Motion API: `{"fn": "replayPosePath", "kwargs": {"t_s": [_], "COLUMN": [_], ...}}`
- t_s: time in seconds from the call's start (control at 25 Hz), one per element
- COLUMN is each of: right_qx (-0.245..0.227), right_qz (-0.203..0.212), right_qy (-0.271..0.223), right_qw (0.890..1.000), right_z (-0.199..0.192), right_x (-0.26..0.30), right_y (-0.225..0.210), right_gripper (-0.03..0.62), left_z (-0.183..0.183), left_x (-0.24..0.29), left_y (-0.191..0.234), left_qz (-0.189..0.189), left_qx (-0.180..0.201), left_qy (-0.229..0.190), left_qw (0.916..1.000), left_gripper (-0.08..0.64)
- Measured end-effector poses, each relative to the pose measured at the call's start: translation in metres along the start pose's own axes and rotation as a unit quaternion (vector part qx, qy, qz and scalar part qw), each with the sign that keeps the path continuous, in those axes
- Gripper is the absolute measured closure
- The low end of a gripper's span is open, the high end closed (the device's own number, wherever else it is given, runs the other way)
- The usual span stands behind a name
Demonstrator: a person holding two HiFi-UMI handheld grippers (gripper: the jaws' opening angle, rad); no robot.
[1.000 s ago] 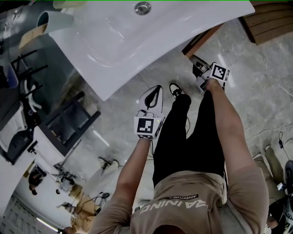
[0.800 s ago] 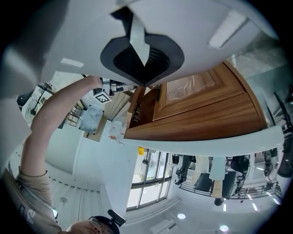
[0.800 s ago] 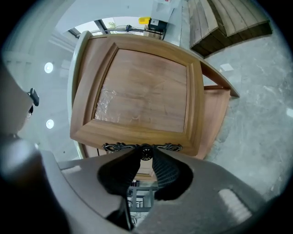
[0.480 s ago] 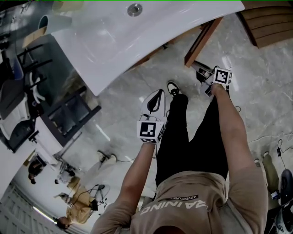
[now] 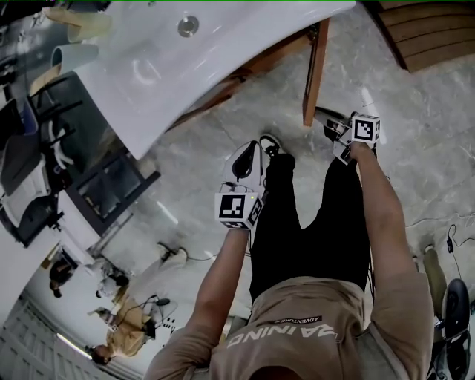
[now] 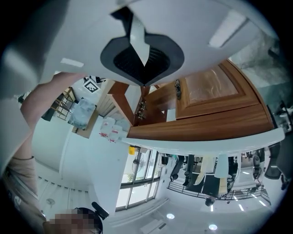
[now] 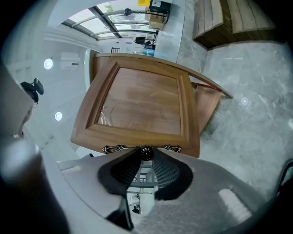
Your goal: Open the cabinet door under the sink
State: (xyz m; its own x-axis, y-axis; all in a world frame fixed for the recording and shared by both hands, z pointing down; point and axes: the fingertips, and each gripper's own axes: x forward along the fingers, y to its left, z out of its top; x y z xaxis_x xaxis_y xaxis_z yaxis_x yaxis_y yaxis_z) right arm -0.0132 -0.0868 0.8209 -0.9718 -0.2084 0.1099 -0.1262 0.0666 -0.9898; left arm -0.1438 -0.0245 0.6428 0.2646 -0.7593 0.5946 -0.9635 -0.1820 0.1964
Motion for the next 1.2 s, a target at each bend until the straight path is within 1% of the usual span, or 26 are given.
{"fn": "replayPosePath", "kwargs": {"t_s": [0.08,0.16,0.24,0.36,0.48,0.56,0.68,0.8,0.92,1.04,1.12,1.2], "right_qx": [-0.003,-0.030,-0.062,-0.078,-0.072,-0.077,-0.095,-0.114,-0.126,-0.135,-0.156,-0.184], "right_qz": [-0.001,-0.012,-0.026,-0.030,-0.024,-0.027,-0.038,-0.044,-0.051,-0.070,-0.090,-0.117], "right_qy": [0.007,0.022,0.048,0.083,0.079,0.073,0.092,0.118,0.115,0.093,0.093,0.097], "right_qw": [1.000,0.999,0.997,0.993,0.994,0.994,0.991,0.986,0.984,0.984,0.979,0.971], "right_z": [0.004,0.011,0.016,0.019,0.029,0.041,0.055,0.071,0.086,0.101,0.103,0.098], "right_x": [-0.018,-0.033,-0.043,-0.052,-0.068,-0.083,-0.103,-0.120,-0.133,-0.144,-0.148,-0.154], "right_y": [-0.003,-0.008,-0.015,-0.019,-0.020,-0.024,-0.031,-0.035,-0.036,-0.038,-0.037,-0.035], "right_gripper": [0.506,0.506,0.506,0.506,0.506,0.506,0.506,0.506,0.506,0.506,0.513,0.564], "left_z": [0.002,0.001,0.000,0.000,0.003,0.004,0.002,0.001,0.003,0.009,0.015,0.021], "left_x": [0.004,0.009,0.014,0.024,0.033,0.038,0.044,0.050,0.055,0.060,0.064,0.065], "left_y": [-0.006,-0.014,-0.023,-0.038,-0.055,-0.062,-0.072,-0.090,-0.106,-0.119,-0.128,-0.139], "left_qz": [-0.001,-0.005,-0.008,-0.010,-0.017,-0.019,-0.016,-0.018,-0.021,-0.015,-0.014,-0.016], "left_qx": [0.004,0.011,0.014,0.014,0.020,0.023,0.033,0.063,0.063,0.055,0.059,0.066], "left_qy": [0.001,0.004,0.010,0.014,0.012,0.012,0.017,0.021,0.022,0.021,0.018,0.014], "left_qw": [1.0000,0.9999,0.9998,0.9998,0.9996,0.9995,0.9992,0.9976,0.9975,0.9982,0.9980,0.9976], "left_gripper": [0.543,0.543,0.543,0.543,0.541,0.543,0.542,0.542,0.543,0.543,0.542,0.543]}}
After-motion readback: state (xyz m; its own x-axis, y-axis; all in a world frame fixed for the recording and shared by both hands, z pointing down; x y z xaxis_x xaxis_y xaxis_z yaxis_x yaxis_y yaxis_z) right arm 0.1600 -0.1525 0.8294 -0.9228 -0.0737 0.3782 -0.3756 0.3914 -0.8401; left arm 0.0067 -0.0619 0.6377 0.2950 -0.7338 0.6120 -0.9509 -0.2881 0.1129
